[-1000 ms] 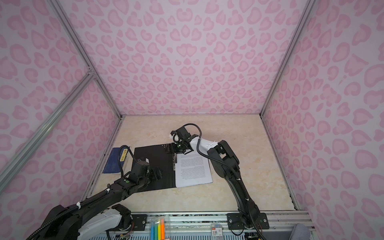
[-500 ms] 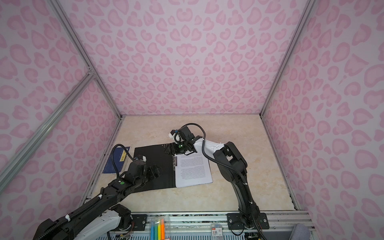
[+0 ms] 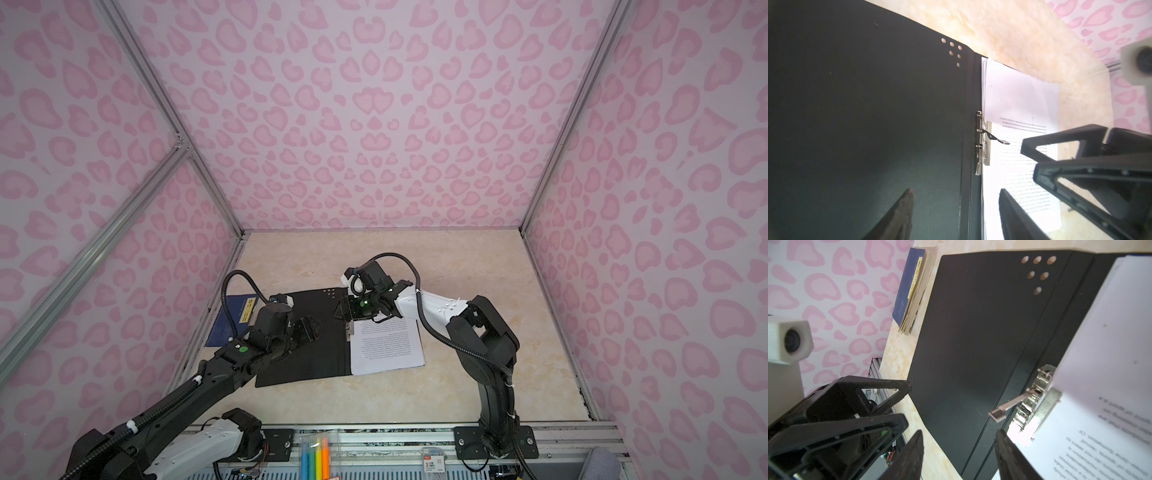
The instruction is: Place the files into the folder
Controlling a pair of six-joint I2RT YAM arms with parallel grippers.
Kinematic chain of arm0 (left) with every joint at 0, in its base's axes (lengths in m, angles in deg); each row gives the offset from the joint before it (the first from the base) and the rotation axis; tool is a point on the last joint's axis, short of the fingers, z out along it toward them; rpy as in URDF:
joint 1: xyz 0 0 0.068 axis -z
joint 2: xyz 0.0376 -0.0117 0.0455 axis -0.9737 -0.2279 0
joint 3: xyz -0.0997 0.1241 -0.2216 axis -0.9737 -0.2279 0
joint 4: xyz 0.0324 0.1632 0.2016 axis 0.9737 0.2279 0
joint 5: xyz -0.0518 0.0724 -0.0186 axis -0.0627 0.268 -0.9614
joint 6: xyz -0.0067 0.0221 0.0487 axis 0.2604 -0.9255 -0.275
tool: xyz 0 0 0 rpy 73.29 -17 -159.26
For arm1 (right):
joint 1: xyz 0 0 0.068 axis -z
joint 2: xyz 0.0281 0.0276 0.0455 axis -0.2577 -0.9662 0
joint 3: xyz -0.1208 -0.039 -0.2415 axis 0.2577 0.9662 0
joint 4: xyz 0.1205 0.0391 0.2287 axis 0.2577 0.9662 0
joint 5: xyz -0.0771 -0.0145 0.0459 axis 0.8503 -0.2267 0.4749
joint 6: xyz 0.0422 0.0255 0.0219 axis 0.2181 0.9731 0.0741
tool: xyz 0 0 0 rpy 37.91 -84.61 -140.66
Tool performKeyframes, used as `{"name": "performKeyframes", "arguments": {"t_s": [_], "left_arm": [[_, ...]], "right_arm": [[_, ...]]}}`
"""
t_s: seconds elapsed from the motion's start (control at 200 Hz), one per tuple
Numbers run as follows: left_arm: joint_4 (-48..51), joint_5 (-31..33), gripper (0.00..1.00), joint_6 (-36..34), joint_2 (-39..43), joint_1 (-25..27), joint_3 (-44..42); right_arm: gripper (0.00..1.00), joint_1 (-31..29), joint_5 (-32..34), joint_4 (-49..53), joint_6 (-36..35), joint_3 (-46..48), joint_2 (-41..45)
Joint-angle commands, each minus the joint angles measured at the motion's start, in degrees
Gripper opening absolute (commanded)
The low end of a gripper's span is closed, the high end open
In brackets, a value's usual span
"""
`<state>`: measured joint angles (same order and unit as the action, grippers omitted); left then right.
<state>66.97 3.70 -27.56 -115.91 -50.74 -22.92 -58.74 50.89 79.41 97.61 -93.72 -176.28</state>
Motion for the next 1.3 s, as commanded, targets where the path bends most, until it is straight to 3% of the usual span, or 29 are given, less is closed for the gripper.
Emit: {"name": "performKeyframes", "arguments": {"t_s": [0.0,0.075,0.23,0.515,0.98,1.295], "left_arm": [[-1.6,-1.1,0.57,-0.8,-3.0,-0.2,2.1],[-2.5,-1.1,0.55,-0.7,-4.7,-0.2,2.8],[-3.5,-0.4,0.55,-0.7,-7.3,-0.4,3.7],[-5.4,-0.3,0.56,-0.9,-7.8,-0.6,2.3],[-9.2,-1.3,0.58,-3.0,-9.3,-0.8,0.1],[-9.7,-1.8,0.58,-3.8,-9.0,-1.1,-0.1]], "right_arm": [[0.39,-0.2,7.3,4.8,7.2,-0.7,0.2],[0.31,0.2,7.7,1.0,15.3,2.3,0.8],[0.35,-1.7,14.4,-2.4,29.1,7.0,3.2],[0.37,-5.2,24.5,6.0,43.3,2.5,3.5],[0.34,-7.3,23.8,9.3,47.2,-7.7,-4.2],[0.26,-7.6,24.1,10.5,47.7,-8.3,-5.6]]}}
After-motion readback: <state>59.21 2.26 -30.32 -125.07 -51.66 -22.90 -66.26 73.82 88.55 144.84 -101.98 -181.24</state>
